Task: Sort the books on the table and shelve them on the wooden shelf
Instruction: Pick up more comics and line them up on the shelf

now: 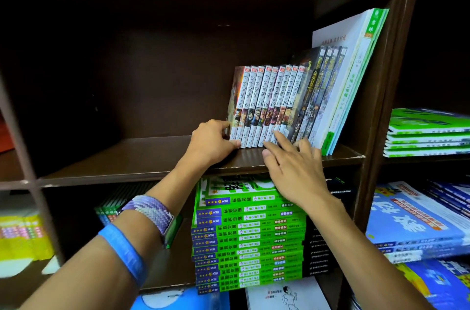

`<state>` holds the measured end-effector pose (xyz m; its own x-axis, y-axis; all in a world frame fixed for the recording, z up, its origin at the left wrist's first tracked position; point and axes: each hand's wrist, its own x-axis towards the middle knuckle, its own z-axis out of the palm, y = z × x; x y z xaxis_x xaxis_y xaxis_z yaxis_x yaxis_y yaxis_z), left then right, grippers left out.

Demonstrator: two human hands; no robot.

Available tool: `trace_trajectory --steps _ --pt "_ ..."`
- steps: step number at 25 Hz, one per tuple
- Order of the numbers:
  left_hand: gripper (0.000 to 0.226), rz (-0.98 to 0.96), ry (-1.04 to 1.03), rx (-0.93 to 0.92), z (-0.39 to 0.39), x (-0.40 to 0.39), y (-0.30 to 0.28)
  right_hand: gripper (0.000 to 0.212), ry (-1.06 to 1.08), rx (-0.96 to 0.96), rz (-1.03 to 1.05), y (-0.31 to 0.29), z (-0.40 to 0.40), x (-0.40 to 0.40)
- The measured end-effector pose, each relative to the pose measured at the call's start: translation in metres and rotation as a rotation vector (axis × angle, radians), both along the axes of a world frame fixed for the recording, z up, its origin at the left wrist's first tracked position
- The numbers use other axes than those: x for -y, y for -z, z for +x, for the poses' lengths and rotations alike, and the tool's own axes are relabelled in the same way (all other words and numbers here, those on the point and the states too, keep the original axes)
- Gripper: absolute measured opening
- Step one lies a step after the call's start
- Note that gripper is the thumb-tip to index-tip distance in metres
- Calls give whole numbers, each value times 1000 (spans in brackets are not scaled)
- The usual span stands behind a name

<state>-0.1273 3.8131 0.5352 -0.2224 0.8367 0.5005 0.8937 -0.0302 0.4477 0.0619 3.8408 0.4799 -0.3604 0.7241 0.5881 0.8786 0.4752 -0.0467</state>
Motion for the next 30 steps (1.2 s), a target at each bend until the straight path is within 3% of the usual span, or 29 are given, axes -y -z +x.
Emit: trace_trajectory --steps 4,7,13,19,24,30 --pt "53 18 -12 -26 4 29 14 60 -61 -50 77 22 15 19" --pt "60 128 -180 -215 6 62 39 68 -162 -152 138 66 21 42" --pt "78 195 -414 -227 -9 192 126 86 -428 -185 -75 194 -16 130" --pt "95 -34 -750 -78 -71 340 212 99 -601 40 -403 270 -81 240" --pt "100 -113 -992 50 -136 480 272 108 -790 306 -635 325 -162 363" --pt "100 -241 -1294 172 -189 674 339 113 -985 482 -645 368 -242 529"
